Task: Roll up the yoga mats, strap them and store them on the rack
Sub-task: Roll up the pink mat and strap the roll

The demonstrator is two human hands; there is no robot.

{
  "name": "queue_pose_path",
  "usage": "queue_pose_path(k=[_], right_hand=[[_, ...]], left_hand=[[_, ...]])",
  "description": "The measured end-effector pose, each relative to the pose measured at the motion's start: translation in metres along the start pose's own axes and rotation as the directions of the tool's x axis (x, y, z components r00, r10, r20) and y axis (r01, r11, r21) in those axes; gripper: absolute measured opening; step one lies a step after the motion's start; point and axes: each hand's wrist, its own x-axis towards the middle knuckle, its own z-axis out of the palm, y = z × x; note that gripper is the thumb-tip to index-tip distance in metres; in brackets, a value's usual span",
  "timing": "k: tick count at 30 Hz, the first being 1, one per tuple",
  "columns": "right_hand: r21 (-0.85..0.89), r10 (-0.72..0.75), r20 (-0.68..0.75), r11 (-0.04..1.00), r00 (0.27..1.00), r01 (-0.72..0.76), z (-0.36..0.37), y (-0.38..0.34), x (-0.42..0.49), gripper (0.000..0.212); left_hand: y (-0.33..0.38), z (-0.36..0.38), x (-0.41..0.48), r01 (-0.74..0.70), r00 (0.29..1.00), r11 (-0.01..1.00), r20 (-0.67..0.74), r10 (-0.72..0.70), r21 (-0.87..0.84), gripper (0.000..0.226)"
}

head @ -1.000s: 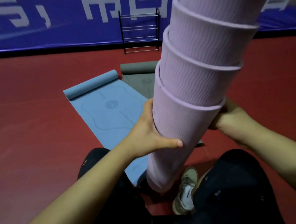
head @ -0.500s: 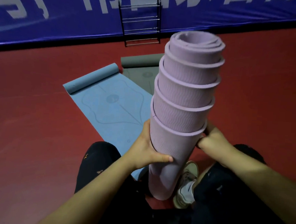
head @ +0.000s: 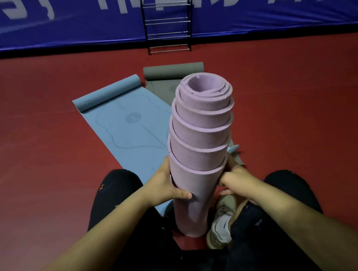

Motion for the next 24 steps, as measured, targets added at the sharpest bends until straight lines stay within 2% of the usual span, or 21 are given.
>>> queue_pose_path(k=[2,4,6,7,9,10,12,13,14,16,19,22,24], right_hand=[[0.064,0.057,0.034,0.996,0.998,-0.059,-0.005,0.0,-0.003,0.066],[0.253,0.108,0.054,0.96,0.993,-0.118,-0.014,-0.009,-0.002,0.05],[0.453,0.146,0.087,0.875,0.985,-0.17,-0.022,-0.022,-0.002,0.032],[0.508,0.157,0.109,0.84,0.982,-0.191,-0.026,-0.027,-0.003,0.031],[0.489,0.159,0.133,0.848,0.978,-0.205,-0.028,-0.036,-0.004,0.042],[0.451,0.152,0.127,0.871,0.98,-0.194,-0.026,-0.042,-0.009,0.05],[0.411,0.121,0.1,0.899,0.988,-0.152,-0.021,-0.047,-0.014,0.059],[0.409,0.101,0.082,0.904,0.992,-0.126,-0.019,-0.048,-0.017,0.059],[0.405,0.079,0.071,0.909,0.994,-0.101,-0.016,-0.049,-0.019,0.059],[0.396,0.081,0.068,0.913,0.994,-0.101,-0.013,-0.05,-0.022,0.058],[0.371,0.132,0.121,0.913,0.984,-0.168,-0.01,-0.044,-0.027,0.051],[0.351,0.095,0.143,0.926,0.985,-0.14,-0.016,-0.054,-0.03,0.057],[0.318,0.133,0.163,0.931,0.978,-0.18,-0.018,-0.059,-0.028,0.06]], left_hand=[[0.007,-0.002,-0.005,0.008,0.998,0.999,0.067,-0.005,-0.032,0.12],[0.019,-0.009,-0.014,0.031,0.994,0.991,0.104,-0.018,-0.131,0.115],[0.033,-0.017,-0.019,0.03,0.994,0.97,0.113,-0.003,-0.24,0.104],[0.04,-0.02,-0.02,0.035,0.996,0.959,0.089,-0.01,-0.281,0.085],[0.062,-0.026,-0.022,0.103,0.995,0.904,0.034,-0.097,-0.416,0.045],[0.072,-0.027,-0.024,0.113,0.994,0.879,0.039,-0.107,-0.464,0.049],[0.087,-0.027,-0.03,0.051,0.998,0.853,0.056,-0.026,-0.52,0.088],[0.092,-0.025,-0.034,0.023,0.999,0.827,0.043,0.002,-0.562,0.101],[0.095,-0.023,-0.038,0.007,1.0,0.806,0.019,0.005,-0.592,0.103],[0.095,-0.02,-0.039,-0.019,0.998,0.824,-0.055,-0.016,-0.566,0.092],[0.101,-0.025,-0.042,0.049,0.993,0.837,-0.061,-0.097,-0.545,0.073],[0.135,-0.05,-0.047,0.063,0.996,0.792,-0.015,-0.09,-0.608,0.092],[0.173,-0.069,-0.049,0.114,0.99,0.795,-0.001,-0.143,-0.596,0.103]])
